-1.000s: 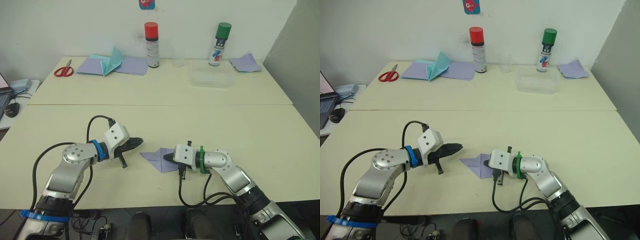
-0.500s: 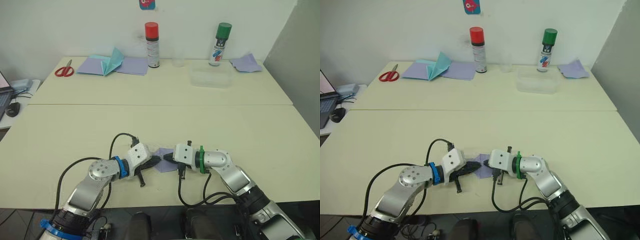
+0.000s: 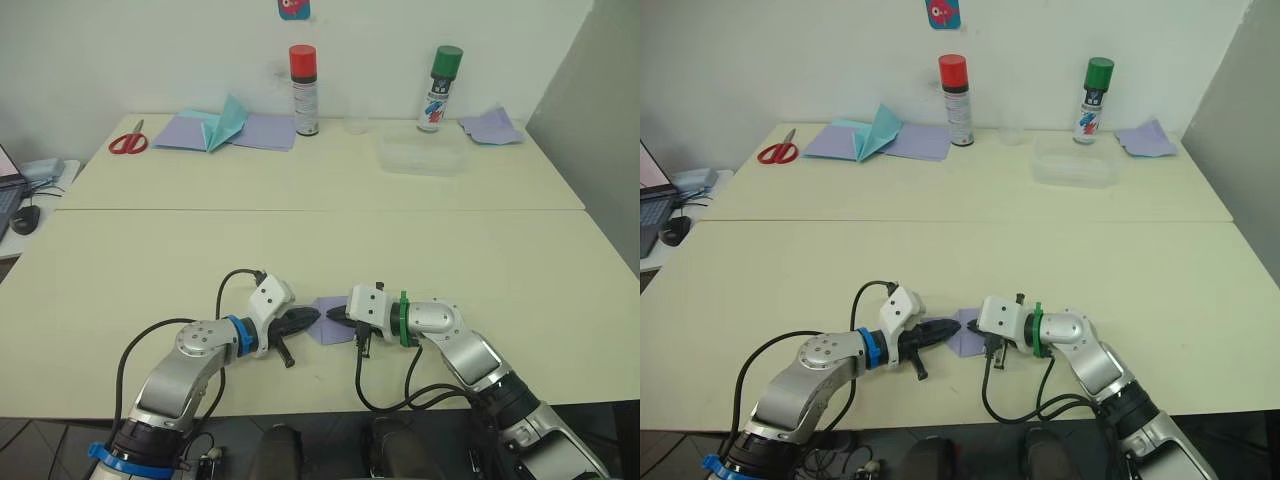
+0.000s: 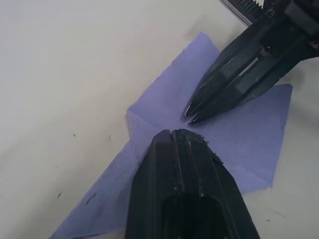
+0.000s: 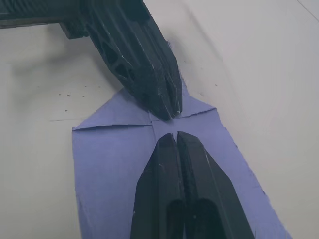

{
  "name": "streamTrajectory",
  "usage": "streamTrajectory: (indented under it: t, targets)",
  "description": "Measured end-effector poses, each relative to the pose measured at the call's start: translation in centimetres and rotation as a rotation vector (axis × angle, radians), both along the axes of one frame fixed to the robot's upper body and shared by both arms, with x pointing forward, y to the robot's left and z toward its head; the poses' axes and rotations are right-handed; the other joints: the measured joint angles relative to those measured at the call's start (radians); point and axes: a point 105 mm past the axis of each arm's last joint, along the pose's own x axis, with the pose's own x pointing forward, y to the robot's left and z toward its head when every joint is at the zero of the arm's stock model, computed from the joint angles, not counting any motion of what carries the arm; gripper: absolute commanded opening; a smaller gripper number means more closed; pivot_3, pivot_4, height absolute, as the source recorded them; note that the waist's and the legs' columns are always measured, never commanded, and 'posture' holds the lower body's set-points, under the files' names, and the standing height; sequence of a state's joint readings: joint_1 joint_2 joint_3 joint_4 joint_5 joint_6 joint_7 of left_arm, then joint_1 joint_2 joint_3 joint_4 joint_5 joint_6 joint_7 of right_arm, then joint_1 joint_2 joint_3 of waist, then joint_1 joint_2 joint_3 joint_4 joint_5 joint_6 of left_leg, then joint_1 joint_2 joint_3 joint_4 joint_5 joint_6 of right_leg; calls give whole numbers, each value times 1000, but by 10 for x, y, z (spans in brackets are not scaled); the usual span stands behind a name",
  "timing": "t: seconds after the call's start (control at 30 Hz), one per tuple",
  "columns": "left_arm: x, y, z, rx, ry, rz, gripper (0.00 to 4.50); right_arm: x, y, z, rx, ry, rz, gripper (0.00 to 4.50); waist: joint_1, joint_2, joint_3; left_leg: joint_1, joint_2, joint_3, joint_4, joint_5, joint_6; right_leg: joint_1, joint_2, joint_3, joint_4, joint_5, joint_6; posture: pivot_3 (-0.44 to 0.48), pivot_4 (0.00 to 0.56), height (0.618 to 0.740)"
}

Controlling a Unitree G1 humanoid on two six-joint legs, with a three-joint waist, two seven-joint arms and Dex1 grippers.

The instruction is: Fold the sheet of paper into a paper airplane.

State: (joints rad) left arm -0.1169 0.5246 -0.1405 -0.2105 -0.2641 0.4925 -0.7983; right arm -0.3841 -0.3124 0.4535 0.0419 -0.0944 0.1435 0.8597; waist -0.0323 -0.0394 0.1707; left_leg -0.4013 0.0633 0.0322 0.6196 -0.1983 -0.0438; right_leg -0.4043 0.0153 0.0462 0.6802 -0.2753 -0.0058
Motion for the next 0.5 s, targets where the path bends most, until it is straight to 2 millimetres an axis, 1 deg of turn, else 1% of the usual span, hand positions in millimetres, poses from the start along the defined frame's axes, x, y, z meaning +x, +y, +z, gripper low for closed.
streamTrajectory:
  t: [0.3, 0.5]
  targets:
    - [0, -2, 0, 5, -1, -8, 0, 0, -1, 1, -39, 16, 4, 67, 0, 0, 0, 0, 0, 0, -1, 0, 0, 0, 0, 0, 0, -1, -1, 0, 150, 740]
    - [1, -3, 0, 8, 0, -13, 0, -1, -6, 2, -86, 24, 11, 67, 1, 0, -1, 0, 0, 0, -1, 0, 0, 0, -1, 0, 0, -1, -2, 0, 150, 740]
